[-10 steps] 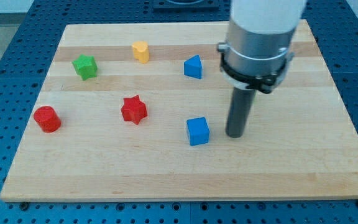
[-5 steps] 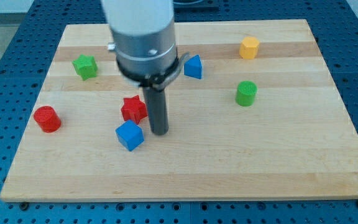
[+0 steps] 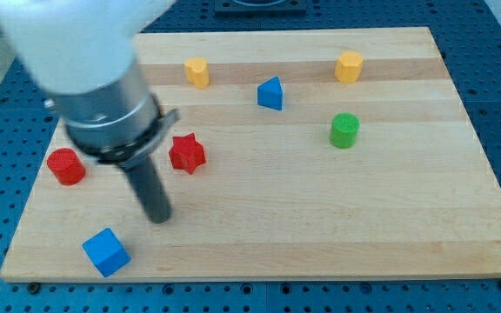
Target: Push the blue cube to the bottom left corner
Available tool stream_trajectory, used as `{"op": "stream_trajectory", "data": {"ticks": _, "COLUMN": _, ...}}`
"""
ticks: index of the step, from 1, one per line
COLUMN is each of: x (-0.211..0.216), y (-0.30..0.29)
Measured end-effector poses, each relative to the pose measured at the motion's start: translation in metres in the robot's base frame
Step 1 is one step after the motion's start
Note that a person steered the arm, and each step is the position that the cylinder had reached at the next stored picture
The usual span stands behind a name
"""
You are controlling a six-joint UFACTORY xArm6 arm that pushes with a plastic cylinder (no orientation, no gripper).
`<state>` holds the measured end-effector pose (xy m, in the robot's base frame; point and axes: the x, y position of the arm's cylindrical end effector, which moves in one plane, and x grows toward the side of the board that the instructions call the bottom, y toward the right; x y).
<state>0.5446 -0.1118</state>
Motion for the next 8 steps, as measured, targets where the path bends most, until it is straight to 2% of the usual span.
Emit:
{"op": "stream_trajectory", "data": {"ticks": 1, "x": 0.024, "y": 0.045}}
{"op": "stream_trajectory", "data": {"ticks": 2, "x": 0.074, "y": 0.045}}
{"op": "stream_trajectory", "data": {"ticks": 4, "x": 0.074, "y": 0.029}}
{"op": "stream_trajectory", "data": {"ticks": 7, "x": 0.072, "y": -0.089}}
{"op": "stream_trajectory", "data": {"ticks": 8, "x": 0.065, "y": -0.111}}
